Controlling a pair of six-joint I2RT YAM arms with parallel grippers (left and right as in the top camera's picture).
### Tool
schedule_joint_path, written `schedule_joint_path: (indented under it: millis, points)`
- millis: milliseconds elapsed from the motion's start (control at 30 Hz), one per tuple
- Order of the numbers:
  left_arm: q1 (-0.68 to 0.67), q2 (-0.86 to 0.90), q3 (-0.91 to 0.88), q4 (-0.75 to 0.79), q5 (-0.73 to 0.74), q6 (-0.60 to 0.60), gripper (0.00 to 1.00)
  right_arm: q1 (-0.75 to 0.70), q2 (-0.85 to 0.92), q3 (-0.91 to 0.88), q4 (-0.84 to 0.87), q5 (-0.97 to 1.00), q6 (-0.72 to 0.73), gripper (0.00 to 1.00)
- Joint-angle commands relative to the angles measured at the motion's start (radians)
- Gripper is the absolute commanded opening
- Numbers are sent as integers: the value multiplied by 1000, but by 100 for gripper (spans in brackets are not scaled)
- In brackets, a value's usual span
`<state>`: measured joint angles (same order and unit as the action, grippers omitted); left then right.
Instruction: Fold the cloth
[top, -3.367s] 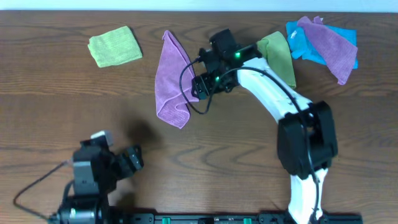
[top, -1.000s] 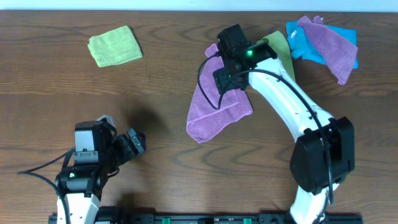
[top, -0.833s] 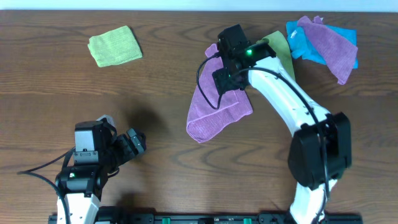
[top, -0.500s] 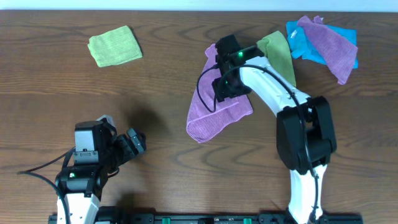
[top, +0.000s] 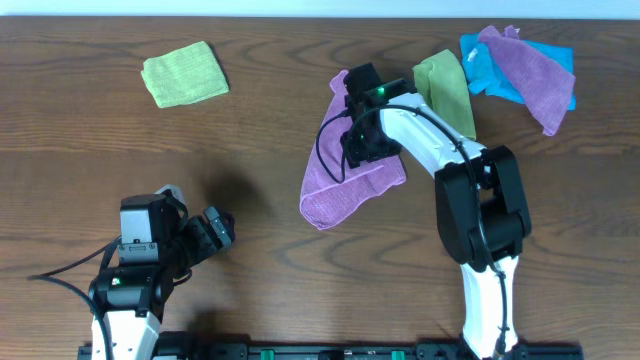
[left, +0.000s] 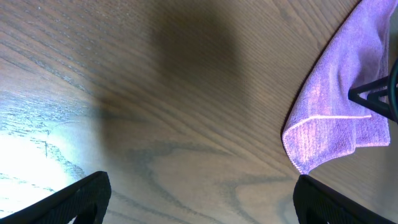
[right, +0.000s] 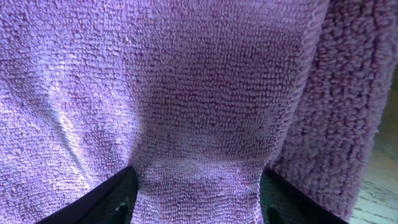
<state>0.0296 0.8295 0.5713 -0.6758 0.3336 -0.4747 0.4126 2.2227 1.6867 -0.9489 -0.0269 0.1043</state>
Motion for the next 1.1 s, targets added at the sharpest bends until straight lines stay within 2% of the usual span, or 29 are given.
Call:
schedule_joint_path:
  millis: [0, 100, 267, 500, 1067]
  points:
    - [-5, 1, 22, 0, 0, -5, 95, -14, 22, -2, 2, 3, -16, 60]
    - [-5, 1, 22, 0, 0, -5, 95, -14, 27, -2, 3, 3, -16, 47]
    - [-5, 1, 22, 1, 0, -5, 95, -9, 27, -2, 5, 0, -17, 3]
    - [-5, 1, 22, 1, 0, -5, 95, 34, 11, -2, 1, -7, -45, 1]
    - [-5, 1, 22, 1, 0, -5, 95, 184, -158, 0, 60, 10, -77, 1]
